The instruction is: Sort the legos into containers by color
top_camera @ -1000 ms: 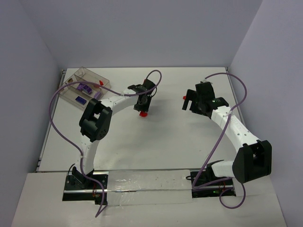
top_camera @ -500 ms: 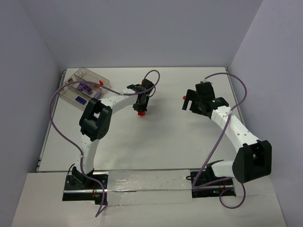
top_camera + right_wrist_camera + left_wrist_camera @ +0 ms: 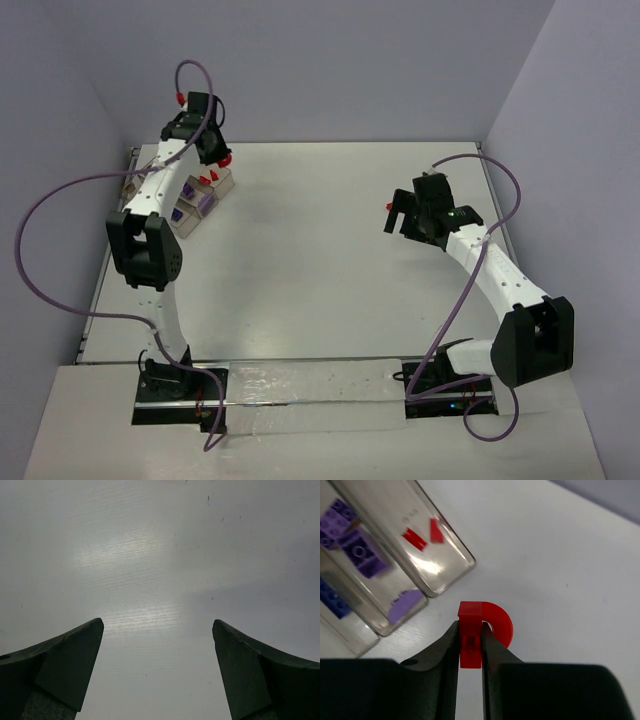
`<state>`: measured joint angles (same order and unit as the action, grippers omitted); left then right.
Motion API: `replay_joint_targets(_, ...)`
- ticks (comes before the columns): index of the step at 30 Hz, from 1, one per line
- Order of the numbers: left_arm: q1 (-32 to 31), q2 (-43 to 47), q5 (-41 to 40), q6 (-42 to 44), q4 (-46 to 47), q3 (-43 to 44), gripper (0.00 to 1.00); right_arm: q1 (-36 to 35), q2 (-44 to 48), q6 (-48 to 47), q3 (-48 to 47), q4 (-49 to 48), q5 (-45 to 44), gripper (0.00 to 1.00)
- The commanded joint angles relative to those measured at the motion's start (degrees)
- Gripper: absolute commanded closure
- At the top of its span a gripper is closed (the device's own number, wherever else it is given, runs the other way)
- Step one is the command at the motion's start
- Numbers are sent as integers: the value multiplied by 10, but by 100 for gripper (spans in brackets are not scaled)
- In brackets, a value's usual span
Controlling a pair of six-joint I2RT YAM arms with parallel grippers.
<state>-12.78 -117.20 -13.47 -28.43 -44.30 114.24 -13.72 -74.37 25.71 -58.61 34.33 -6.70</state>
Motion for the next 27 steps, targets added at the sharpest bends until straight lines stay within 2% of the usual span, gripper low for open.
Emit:
replay_joint_targets(1,36,-32,3,-29,-16,75,100,-2,13,3,-15,-7,5,3)
replay_joint_targets(9,97,-112,35,-38,7,151,100,-2,-9,4,-29,0,3,3)
replay_joint_targets(16,113,-156,16,-34,37,160,100,-2,-32,3,-49,6,5,3)
replay_joint_targets(23,117,-197,-14,-21,59,175,95,-2,-51,0,-65,17,2,3)
replay_joint_targets(25,119,-206,-17,-21,63,178,90,-2,-55,0,-67,18,2,3)
replay_joint_targets(27,120,-209,-20,-21,65,175,75,-1,-60,1,-69,19,3,3)
